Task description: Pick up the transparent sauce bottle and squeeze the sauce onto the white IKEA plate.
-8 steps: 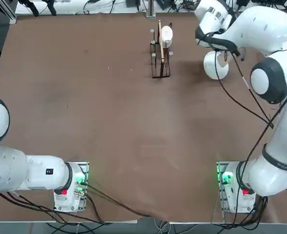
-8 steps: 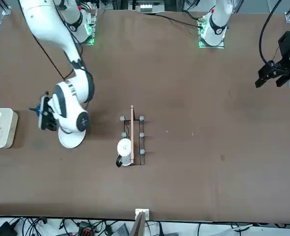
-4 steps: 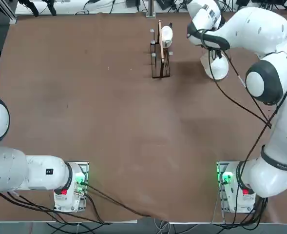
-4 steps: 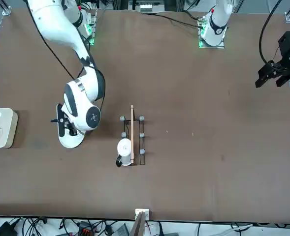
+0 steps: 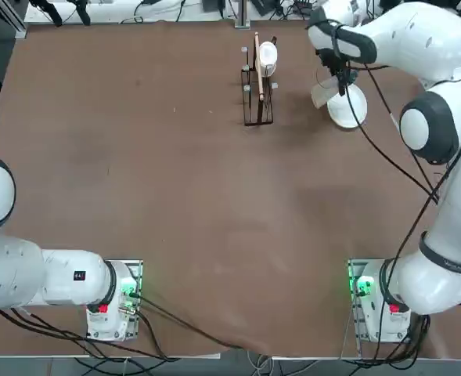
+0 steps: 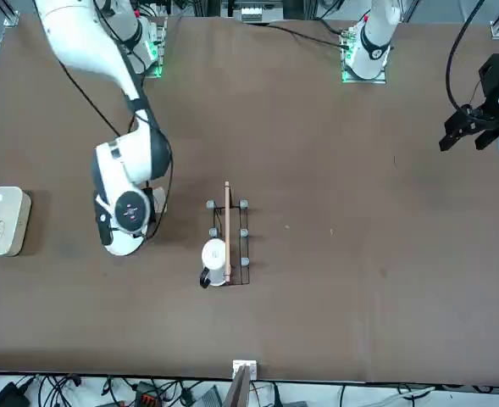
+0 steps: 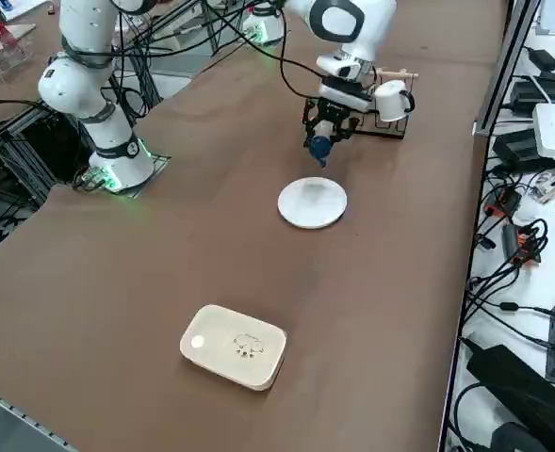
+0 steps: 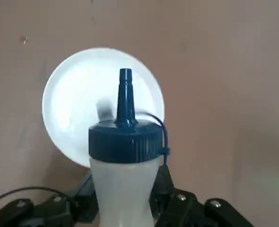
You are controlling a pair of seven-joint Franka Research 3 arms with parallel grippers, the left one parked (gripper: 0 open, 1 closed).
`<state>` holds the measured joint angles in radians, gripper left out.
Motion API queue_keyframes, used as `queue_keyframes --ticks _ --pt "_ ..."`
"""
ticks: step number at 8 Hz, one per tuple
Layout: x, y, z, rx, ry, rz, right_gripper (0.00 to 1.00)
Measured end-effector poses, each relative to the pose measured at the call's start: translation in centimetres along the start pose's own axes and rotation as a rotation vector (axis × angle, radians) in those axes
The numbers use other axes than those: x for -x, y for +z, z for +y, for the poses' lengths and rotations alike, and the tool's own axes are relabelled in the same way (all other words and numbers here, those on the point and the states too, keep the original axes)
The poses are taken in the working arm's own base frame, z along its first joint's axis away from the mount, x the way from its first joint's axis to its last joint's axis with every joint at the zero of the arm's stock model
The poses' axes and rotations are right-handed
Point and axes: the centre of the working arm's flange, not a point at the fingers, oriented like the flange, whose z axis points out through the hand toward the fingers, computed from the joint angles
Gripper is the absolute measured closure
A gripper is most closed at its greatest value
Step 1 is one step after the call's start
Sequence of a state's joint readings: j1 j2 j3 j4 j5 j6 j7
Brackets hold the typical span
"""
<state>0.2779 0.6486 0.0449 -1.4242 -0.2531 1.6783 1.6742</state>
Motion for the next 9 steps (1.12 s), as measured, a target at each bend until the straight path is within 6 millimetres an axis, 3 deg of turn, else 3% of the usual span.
queue_keyframes --ticks 4,7,9 --pt "0.8 2.0 -1.6 -0.038 -0.014 -0.166 0.48" --pt "-0.2 2.6 -1.8 -0.038 -0.063 -0.299 0.48" --pt "0.2 3.0 -1.7 -0.037 -0.102 -0.365 0.48"
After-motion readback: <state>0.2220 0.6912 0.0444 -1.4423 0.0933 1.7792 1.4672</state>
